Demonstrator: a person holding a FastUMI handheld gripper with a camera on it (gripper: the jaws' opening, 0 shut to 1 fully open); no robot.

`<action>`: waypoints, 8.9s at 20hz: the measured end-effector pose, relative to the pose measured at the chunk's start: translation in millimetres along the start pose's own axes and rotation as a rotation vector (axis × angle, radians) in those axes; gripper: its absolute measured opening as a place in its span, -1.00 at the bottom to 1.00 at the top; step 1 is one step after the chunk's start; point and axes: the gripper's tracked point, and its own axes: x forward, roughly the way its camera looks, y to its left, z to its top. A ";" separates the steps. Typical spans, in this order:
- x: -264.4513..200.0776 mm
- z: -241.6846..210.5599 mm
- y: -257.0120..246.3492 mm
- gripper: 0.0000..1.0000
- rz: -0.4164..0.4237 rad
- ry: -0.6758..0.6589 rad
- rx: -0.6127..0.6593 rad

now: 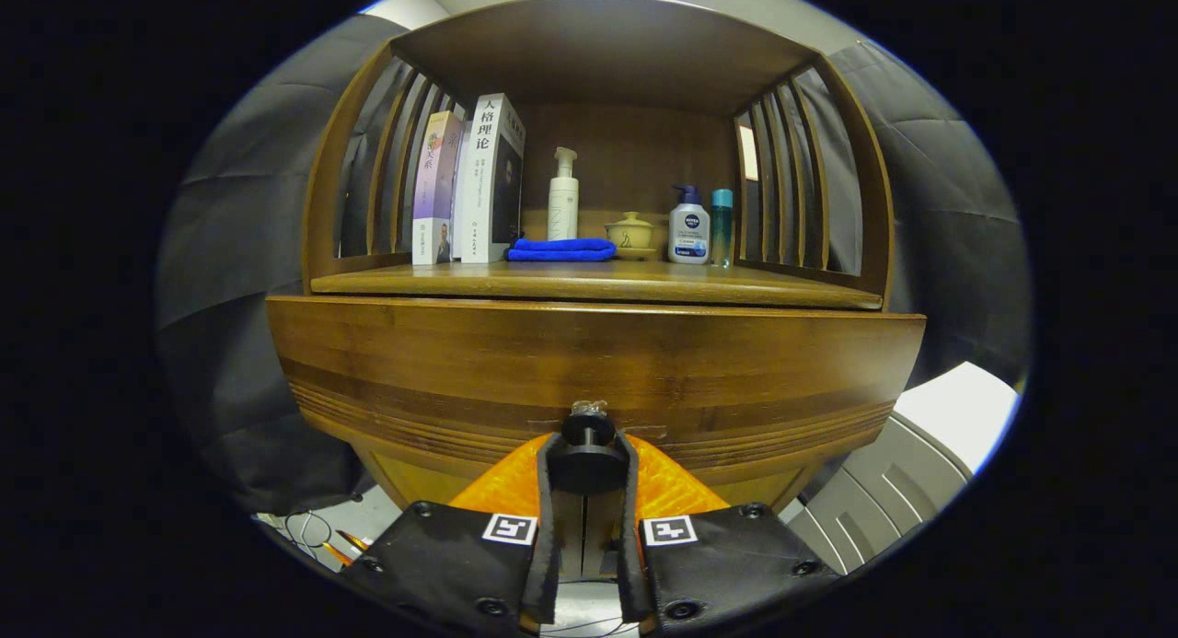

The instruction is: Pull open the drawer, take out the items inside it, and place them on the countertop above the cabinet.

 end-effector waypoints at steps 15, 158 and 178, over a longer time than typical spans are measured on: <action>-85.5 -29.4 6.3 -0.44 -0.002 0.049 0.004; -144.3 214.1 -36.2 0.95 -0.030 -0.294 -0.003; -178.3 45.0 -12.1 0.96 -0.041 -0.243 0.058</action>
